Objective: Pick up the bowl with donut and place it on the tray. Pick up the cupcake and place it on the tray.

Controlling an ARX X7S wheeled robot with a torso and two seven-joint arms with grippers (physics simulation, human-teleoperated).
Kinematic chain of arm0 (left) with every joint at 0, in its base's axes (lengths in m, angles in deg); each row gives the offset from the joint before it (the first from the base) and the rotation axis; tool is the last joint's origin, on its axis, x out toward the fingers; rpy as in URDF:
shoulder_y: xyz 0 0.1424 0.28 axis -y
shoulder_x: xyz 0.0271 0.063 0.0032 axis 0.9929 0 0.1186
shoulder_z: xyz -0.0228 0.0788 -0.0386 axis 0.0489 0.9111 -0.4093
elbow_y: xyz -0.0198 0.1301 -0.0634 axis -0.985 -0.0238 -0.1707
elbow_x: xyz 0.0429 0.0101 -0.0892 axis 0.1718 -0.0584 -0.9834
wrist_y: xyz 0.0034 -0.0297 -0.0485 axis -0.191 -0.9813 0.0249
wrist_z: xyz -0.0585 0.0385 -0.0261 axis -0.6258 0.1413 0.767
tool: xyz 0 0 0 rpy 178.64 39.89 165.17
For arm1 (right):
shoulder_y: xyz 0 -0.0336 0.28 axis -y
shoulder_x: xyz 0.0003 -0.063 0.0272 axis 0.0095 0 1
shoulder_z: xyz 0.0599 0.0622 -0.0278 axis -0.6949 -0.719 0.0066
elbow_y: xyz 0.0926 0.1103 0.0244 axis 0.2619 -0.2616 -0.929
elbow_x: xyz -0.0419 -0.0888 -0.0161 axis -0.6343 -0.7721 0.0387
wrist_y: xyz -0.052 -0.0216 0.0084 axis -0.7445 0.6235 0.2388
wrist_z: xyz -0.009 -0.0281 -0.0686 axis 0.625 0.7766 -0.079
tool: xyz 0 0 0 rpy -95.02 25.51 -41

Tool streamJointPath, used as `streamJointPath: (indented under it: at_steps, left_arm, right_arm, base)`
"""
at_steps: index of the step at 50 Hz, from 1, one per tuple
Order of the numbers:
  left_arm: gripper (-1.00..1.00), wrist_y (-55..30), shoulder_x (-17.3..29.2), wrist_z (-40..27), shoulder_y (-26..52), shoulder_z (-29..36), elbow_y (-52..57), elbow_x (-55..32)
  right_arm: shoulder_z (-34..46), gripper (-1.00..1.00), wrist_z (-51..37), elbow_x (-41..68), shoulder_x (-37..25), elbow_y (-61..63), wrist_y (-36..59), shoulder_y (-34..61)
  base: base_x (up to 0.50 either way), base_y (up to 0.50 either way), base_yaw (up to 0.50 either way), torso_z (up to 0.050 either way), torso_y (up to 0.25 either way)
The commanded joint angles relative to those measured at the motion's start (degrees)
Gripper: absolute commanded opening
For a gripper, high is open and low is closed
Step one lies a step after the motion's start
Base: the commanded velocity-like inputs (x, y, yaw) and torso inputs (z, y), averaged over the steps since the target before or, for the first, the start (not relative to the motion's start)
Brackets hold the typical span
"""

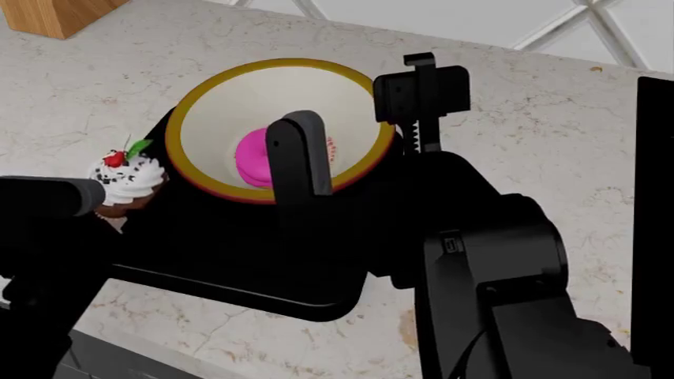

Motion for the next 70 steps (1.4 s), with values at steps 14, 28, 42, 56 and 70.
streamJointPath:
  at_steps: [14,28,42,56,70]
  left_arm:
    - [-1.00,1.9,-0.8,0.2,0.8,0.4,-5.7,-0.5]
    - [-1.00,1.5,-0.6,-0.1,1.0,0.9,-5.6,-0.5]
    - [1.00,-0.4,0.3,-1.2,0.6,1.0,-2.2,-1.5]
    - [1.00,-3.2,2.3,-4.1,-1.2,0.8,6.1,-3.2]
    - [1.00,-9.1,6.6,-10.9,-4.4,-1.2,26.8,-8.8]
  right_arm:
    - [-0.2,1.00,-0.1,-0.2,0.1,0.1,0.3,-0.4]
    - [-0.2,1.00,0.0,-0.2,0.2,-0.3,0.0,-0.4]
    - [-0.4,1.00,0.2,-0.4,0.2,0.2,0.3,-0.5]
    - [-0.4,1.00,0.3,-0.5,0.3,0.3,0.4,-0.4]
    - [-0.2,1.00,0.7,-1.0,-0.2,1.7,1.3,0.0]
  base:
    - [0.00,0.00,0.00,0.000,0.000]
    - [0.00,0.00,0.00,0.000,0.000]
    - [0.00,0.00,0.00,0.000,0.000]
    - [0.00,0.00,0.00,0.000,0.000]
    - [0.00,0.00,0.00,0.000,0.000]
